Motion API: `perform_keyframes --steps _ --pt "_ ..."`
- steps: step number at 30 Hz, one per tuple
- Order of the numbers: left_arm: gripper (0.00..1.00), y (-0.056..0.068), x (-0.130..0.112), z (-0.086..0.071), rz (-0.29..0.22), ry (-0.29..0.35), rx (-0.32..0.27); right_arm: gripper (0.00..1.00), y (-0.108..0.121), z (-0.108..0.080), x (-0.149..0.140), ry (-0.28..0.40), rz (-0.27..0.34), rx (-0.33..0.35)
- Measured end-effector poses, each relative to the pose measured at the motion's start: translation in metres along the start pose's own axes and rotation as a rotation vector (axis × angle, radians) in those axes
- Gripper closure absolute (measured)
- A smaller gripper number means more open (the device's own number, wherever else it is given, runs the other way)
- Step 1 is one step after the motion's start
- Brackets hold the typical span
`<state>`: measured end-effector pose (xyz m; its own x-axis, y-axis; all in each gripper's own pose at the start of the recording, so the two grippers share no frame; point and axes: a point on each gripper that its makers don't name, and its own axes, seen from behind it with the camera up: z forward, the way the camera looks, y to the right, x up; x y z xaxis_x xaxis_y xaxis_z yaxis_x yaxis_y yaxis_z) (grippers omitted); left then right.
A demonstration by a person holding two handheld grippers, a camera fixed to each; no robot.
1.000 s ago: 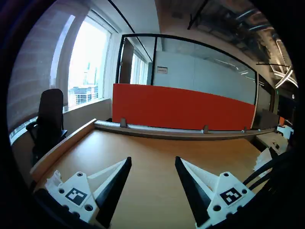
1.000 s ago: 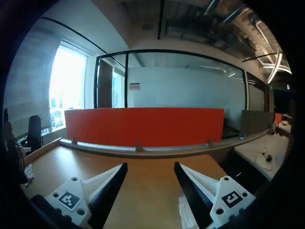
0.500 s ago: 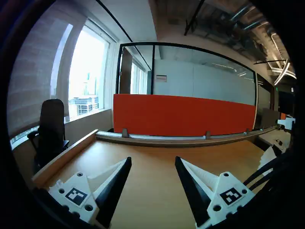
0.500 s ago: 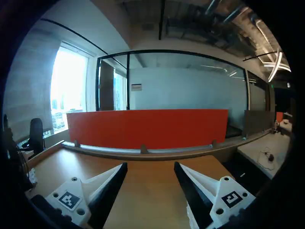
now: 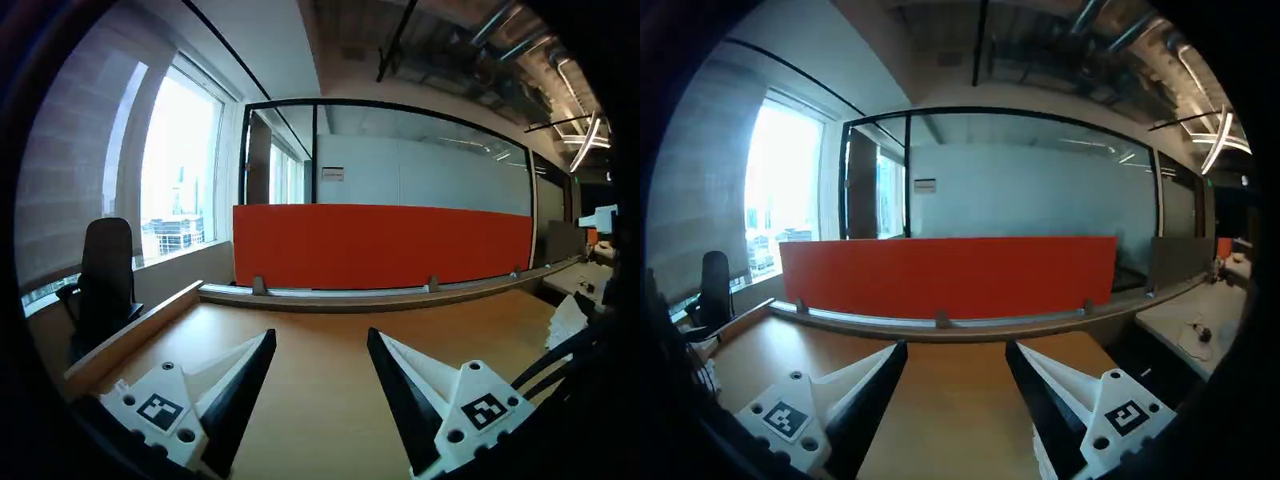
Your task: Fold towel
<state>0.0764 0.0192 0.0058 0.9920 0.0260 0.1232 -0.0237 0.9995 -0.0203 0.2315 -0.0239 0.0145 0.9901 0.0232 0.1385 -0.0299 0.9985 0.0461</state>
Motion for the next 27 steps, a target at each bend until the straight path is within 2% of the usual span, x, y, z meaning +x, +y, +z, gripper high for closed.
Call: perform_keyframes --steps 8,15,27 --pt "0.16 -0.007 -0.018 -0.002 0.002 0.023 -0.001 0.06 -0.008 0.001 -0.004 0.019 0.025 0.000" --pt "0.16 -0.011 -0.045 0.001 -0.001 0.032 -0.008 0.06 -0.014 0.003 -0.018 0.034 0.033 -0.005" --pt "0.16 -0.014 -0.084 0.000 -0.008 0.051 -0.015 0.06 -0.022 0.003 -0.036 0.069 0.018 -0.004"
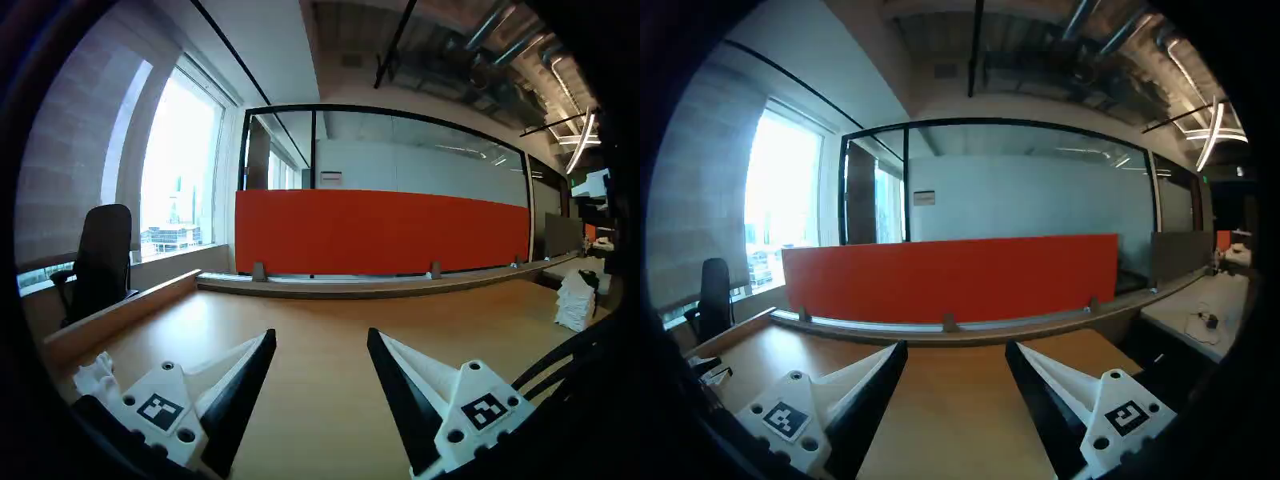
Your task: Fold towel
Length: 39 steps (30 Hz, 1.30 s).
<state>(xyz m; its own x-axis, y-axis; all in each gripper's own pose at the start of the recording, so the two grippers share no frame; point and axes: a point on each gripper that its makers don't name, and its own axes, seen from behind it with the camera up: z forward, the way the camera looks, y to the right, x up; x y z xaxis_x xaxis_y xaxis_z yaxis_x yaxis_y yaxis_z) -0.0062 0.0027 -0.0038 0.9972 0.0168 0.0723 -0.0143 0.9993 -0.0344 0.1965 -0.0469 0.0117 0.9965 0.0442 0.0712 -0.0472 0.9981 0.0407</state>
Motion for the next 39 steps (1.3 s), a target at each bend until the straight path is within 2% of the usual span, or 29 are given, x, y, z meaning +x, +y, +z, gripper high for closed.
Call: perform_keyframes --steps 11,20,26,39 --pt "0.16 0.000 -0.021 -0.004 -0.026 0.024 -0.001 0.06 0.003 -0.011 -0.004 0.024 -0.014 -0.007" --pt "0.16 0.002 -0.029 0.000 -0.014 0.036 -0.009 0.06 0.010 -0.021 -0.004 0.038 -0.006 -0.019" --pt "0.16 0.002 -0.035 0.002 -0.026 0.034 -0.008 0.06 0.016 -0.025 -0.003 0.042 -0.010 -0.029" --pt "0.16 0.005 -0.039 0.001 0.019 0.047 -0.005 0.06 0.020 -0.023 -0.005 0.038 -0.011 -0.033"
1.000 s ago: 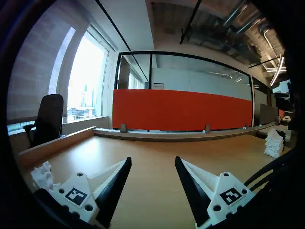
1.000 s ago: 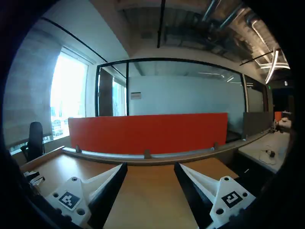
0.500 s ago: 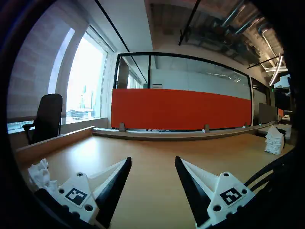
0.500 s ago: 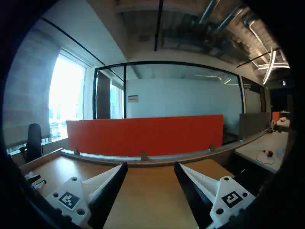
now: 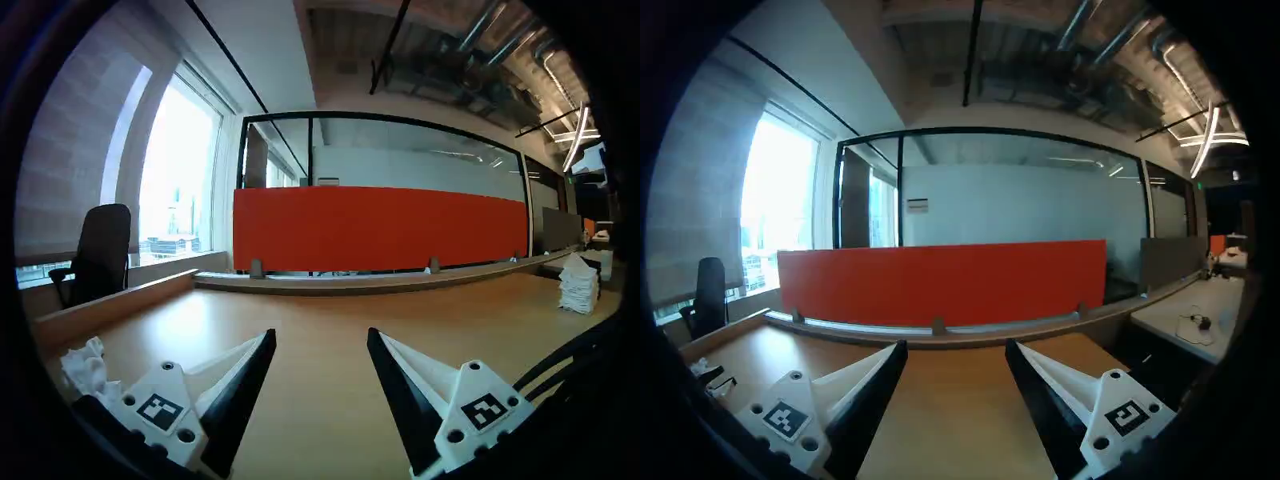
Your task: Fold towel
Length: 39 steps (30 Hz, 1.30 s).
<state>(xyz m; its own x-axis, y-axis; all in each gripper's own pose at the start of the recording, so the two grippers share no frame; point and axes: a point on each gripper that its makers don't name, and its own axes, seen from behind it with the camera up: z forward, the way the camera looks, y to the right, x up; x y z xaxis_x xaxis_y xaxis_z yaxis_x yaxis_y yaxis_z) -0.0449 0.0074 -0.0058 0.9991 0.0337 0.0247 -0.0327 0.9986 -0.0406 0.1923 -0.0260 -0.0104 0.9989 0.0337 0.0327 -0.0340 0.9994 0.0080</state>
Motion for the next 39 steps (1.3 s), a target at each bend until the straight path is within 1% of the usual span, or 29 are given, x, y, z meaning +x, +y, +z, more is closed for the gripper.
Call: perform_keyframes --steps 11,18,23,26,30,39 --pt "0.16 -0.001 -0.001 0.000 0.004 0.000 0.001 0.06 0.003 0.004 -0.002 0.010 0.000 0.007" --pt "0.16 0.000 -0.001 0.001 0.005 -0.001 0.001 0.06 0.012 0.006 -0.002 0.034 -0.022 0.006" --pt "0.16 -0.001 -0.003 0.001 0.004 0.000 0.001 0.05 0.023 0.008 -0.022 0.027 -0.064 0.006" --pt "0.16 -0.001 -0.003 0.001 0.005 0.000 0.001 0.05 0.029 0.009 -0.033 0.026 -0.075 -0.001" --pt "0.16 -0.001 -0.004 0.001 0.005 0.000 0.001 0.05 0.031 0.010 -0.047 0.032 -0.078 0.006" --pt "0.16 0.000 -0.004 0.001 0.005 0.000 0.001 0.05 0.025 0.013 -0.082 0.034 -0.072 0.037"
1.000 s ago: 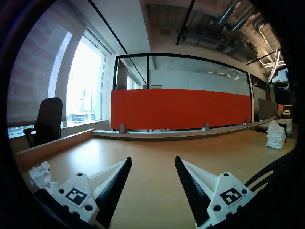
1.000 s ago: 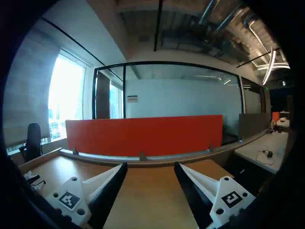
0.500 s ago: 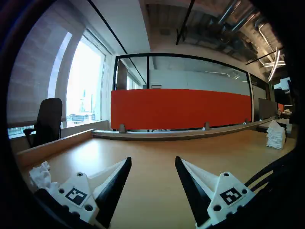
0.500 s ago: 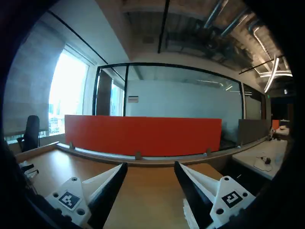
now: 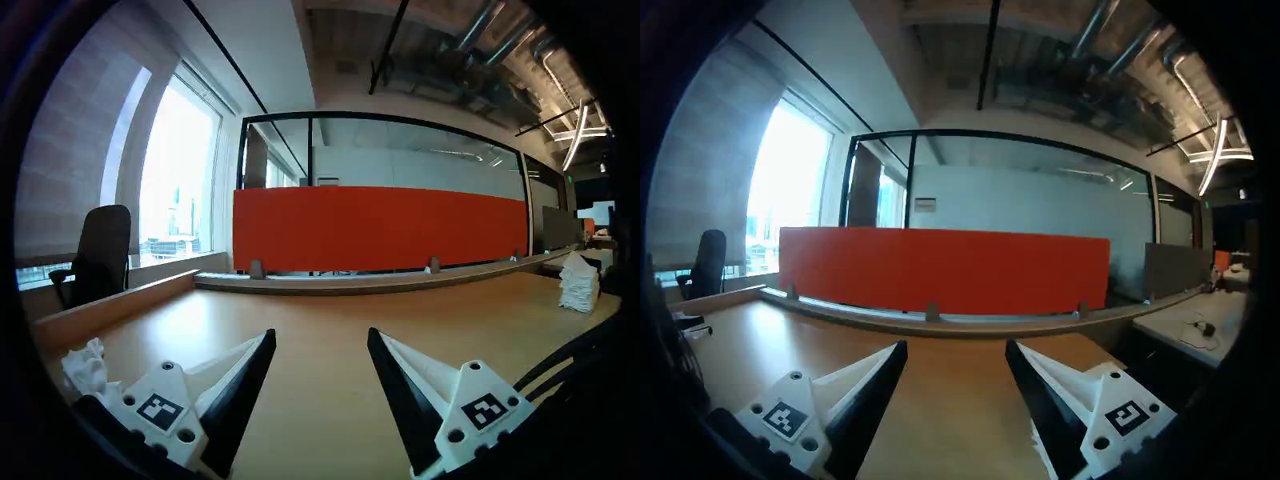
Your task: Fold towel
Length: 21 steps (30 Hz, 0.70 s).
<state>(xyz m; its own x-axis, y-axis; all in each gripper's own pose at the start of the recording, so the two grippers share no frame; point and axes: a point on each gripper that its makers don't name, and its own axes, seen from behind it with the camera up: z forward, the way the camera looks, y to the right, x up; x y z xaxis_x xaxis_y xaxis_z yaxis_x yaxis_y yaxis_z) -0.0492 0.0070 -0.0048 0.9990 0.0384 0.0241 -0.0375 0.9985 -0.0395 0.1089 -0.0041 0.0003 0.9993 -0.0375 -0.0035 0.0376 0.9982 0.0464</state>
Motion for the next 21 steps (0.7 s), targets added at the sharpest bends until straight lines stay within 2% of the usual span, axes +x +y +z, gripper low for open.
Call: perform_keyframes --steps 6,14,21 --pt "0.16 0.000 -0.001 0.000 0.000 0.000 0.000 0.05 -0.004 0.000 -0.028 -0.009 0.019 0.014" --pt "0.16 0.001 -0.001 0.000 0.000 0.000 0.000 0.05 0.002 0.000 -0.066 -0.025 0.047 -0.004" --pt "0.16 0.001 -0.001 0.001 -0.001 0.001 0.000 0.05 0.003 0.002 -0.087 -0.022 0.089 -0.001"
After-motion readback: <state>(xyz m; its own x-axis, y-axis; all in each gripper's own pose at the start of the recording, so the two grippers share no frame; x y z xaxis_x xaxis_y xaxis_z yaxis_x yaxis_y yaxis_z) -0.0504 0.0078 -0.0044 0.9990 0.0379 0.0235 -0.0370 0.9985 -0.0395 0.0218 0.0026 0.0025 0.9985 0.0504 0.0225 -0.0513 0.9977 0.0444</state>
